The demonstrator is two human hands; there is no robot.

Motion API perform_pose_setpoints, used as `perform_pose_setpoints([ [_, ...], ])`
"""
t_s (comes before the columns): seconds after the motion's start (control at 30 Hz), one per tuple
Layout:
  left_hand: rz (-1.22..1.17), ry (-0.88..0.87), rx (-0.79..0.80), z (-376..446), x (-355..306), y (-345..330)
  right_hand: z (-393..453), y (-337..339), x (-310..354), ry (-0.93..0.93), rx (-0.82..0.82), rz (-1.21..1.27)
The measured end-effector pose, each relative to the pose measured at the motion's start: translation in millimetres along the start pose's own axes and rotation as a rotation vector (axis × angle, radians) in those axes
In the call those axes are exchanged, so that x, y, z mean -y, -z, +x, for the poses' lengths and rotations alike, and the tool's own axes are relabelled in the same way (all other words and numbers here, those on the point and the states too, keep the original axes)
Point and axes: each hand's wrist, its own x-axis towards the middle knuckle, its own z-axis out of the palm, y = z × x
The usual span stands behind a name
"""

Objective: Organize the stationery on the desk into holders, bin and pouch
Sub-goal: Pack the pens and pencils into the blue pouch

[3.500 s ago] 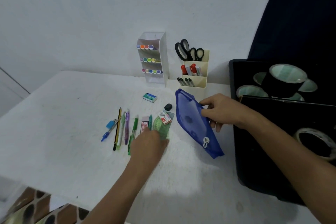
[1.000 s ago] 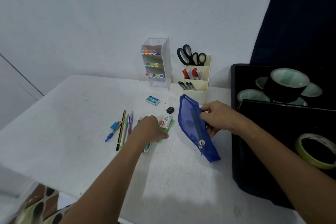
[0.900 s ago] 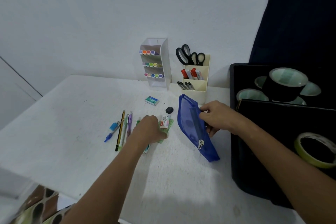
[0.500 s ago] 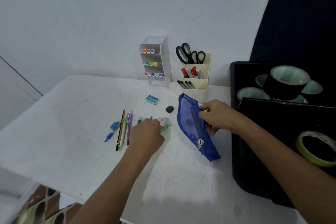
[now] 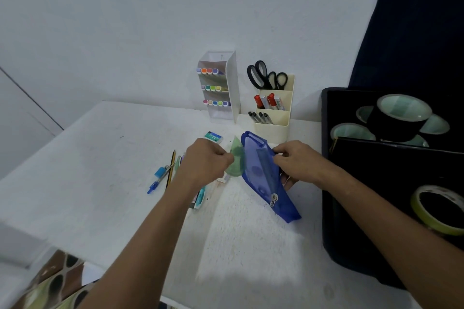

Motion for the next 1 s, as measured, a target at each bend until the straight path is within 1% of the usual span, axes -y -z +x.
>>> perform_pose_setpoints([
  [0.07, -0.143, 0.055, 0.043, 6.0, -3.7, -11.6, 0.3, 0.9, -0.5, -0.004, -0.003, 0.013],
  [0.13, -0.207, 0.108, 0.094, 12.2, -6.5, -26.8, 0.5, 1.0, -1.1, -0.005, -0.005, 0.027],
  [0.2, -0.172, 0.124, 0.116, 17.1, -8.6, -44.6, 0.3, 0.4, -1.9, -0.011, -0.016, 0.016],
  [0.3, -0.068, 0.098, 0.11, 22.7, -16.6, -67.9, -0.1, -0.5, -2.2, -0.01, -0.057, -0.018],
  [0.4, 0.135, 0.083, 0.112, 24.8, -21.5, -80.5, -0.8, -0.4, -2.7, 0.0, -0.109, -0.057],
  [0.47, 0.221, 0.027, 0.085, 25.1, -17.4, -82.0, -1.2, -0.6, -3.1, 0.003, -0.119, -0.075],
  [0.6, 0.164, -0.099, 0.027, 27.4, 4.2, -73.4, -1.3, -1.7, -1.8, 0.01, -0.112, -0.059],
  [0.67, 0.162, -0.105, -0.003, 30.1, 13.8, -64.2, -1.2, -2.3, -2.2, 0.004, -0.103, -0.053],
  [0.83, 0.204, 0.036, -0.044, 42.5, 47.8, -44.2, -1.5, -4.7, -3.8, 0.0, -0.093, -0.067],
  [1.0, 0.34, 0.145, -0.037, 41.6, 66.3, -30.0, -0.7, -11.4, -5.0, 0.018, -0.116, -0.136],
])
